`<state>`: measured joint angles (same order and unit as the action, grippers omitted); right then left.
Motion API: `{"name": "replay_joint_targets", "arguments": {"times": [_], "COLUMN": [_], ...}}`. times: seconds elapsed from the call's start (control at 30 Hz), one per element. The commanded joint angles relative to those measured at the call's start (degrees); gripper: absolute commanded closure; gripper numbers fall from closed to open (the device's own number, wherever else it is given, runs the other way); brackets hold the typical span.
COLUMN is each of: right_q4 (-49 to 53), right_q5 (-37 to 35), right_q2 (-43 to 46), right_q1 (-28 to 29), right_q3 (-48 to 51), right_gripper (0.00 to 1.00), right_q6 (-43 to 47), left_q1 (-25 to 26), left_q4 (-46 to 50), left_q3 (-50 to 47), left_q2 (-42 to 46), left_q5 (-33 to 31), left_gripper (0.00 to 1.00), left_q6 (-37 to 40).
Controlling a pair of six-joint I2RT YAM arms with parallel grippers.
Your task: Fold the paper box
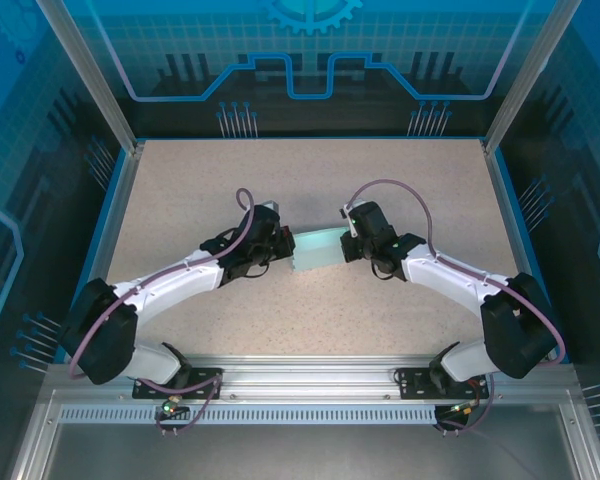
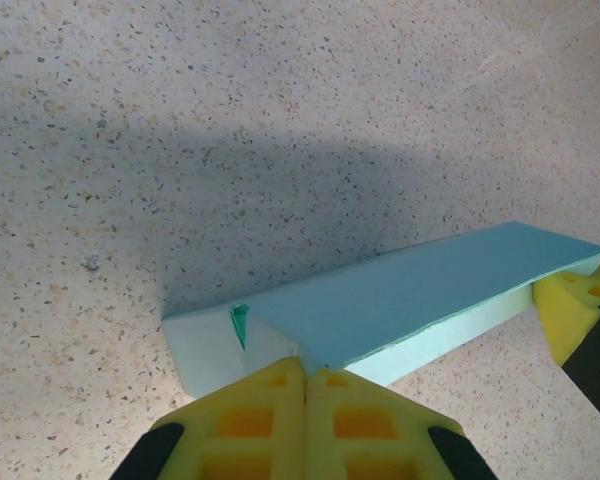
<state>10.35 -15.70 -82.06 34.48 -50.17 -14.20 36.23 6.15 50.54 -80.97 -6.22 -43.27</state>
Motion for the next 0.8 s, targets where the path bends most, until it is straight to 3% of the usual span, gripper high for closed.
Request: {"name": "replay_joint_targets", "arguments": {"times": [0.0,0.77], "right_q4": [1.0,1.1], "right_q5": [5.8,7.1], "right_q2": [-1.1,-2.5], "right_q1": [3.1,3.7], "right_q3": [1.9,1.1], "right_gripper": [0.97,0.98], "right_q6": [-0.6,-0.7], "left_q1": [0.4,-0.2], "left_q4": [-6.6,-8.7], "left_q3": [0.5,-0.3], "left_q2": [-1.4,-2.5], "left_q5": [6.6,7.8], "left_gripper": [0.94,0.95], "left_q6": [-3.2,-8.6]}}
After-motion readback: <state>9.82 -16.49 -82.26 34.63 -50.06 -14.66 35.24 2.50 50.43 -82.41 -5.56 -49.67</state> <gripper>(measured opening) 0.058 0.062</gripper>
